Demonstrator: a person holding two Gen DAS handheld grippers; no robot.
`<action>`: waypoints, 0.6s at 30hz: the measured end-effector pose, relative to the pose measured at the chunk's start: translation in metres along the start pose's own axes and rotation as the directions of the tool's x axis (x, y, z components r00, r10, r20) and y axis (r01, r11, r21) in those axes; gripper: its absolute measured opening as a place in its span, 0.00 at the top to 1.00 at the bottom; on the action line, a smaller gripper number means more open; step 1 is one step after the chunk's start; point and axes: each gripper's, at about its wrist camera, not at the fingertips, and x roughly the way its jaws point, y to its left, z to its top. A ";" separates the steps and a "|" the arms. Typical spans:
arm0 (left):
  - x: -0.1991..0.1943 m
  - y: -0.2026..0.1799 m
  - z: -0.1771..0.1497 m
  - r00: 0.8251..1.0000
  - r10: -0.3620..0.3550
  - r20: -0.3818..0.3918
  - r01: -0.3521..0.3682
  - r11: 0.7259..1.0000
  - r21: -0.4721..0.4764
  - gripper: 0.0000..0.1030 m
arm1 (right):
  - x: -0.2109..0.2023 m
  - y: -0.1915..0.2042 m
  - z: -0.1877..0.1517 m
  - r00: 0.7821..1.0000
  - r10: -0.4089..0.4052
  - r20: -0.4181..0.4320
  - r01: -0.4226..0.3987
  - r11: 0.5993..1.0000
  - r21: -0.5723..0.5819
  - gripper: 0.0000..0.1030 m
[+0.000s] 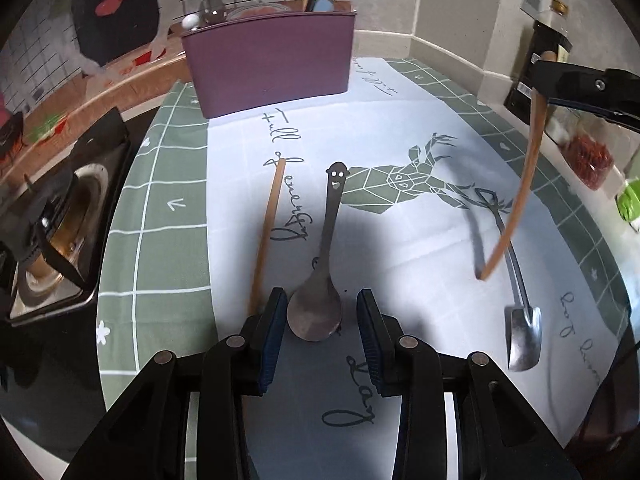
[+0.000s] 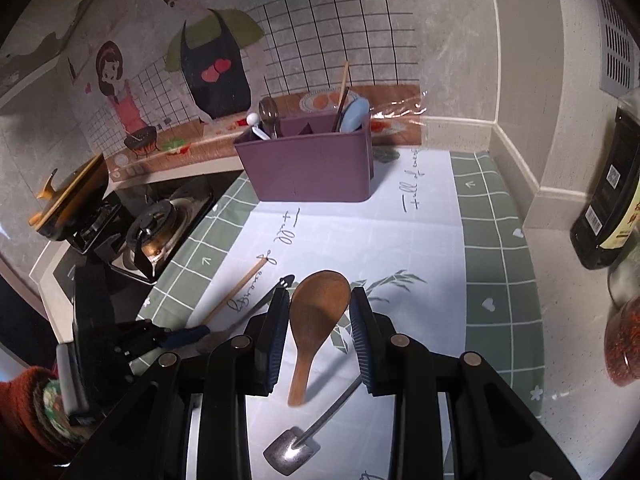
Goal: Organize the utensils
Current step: 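Lift the spatula and spoon over the purple holder and open both tools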
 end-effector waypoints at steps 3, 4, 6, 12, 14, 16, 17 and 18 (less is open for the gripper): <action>-0.002 0.003 0.000 1.000 0.000 0.005 0.000 1.000 -0.021 0.72 | -0.003 0.000 0.001 1.000 0.007 0.010 -0.007 1.000 0.003 0.72; -0.005 0.004 0.001 1.000 -0.002 0.011 0.003 1.000 -0.026 0.72 | -0.004 0.000 0.002 1.000 0.009 0.012 -0.009 1.000 0.002 0.72; -0.015 0.004 0.002 0.999 0.005 0.035 -0.004 1.000 -0.026 0.72 | -0.005 0.000 0.002 1.000 0.008 0.016 -0.008 1.000 0.000 0.72; -0.071 0.015 0.024 0.983 0.000 0.183 0.014 0.997 -0.075 0.72 | -0.015 0.000 0.009 0.999 0.010 0.044 -0.010 1.000 0.001 0.72; -0.084 0.019 0.033 0.978 -0.005 0.209 0.024 0.996 -0.085 0.72 | -0.018 0.001 0.013 0.998 0.011 0.058 -0.011 1.000 -0.002 0.72; -0.091 0.021 0.041 0.975 -0.005 0.220 0.024 0.996 -0.084 0.72 | -0.020 0.003 0.017 0.998 0.012 0.066 -0.012 1.000 -0.005 0.72; -0.094 0.022 0.045 0.975 0.000 0.223 0.018 0.997 -0.079 0.72 | -0.021 0.004 0.019 0.998 0.013 0.068 -0.013 1.000 -0.006 0.72; -0.096 0.024 0.048 0.975 0.002 0.221 0.015 0.997 -0.077 0.72 | -0.021 0.004 0.020 0.998 0.012 0.069 -0.012 1.000 -0.008 0.72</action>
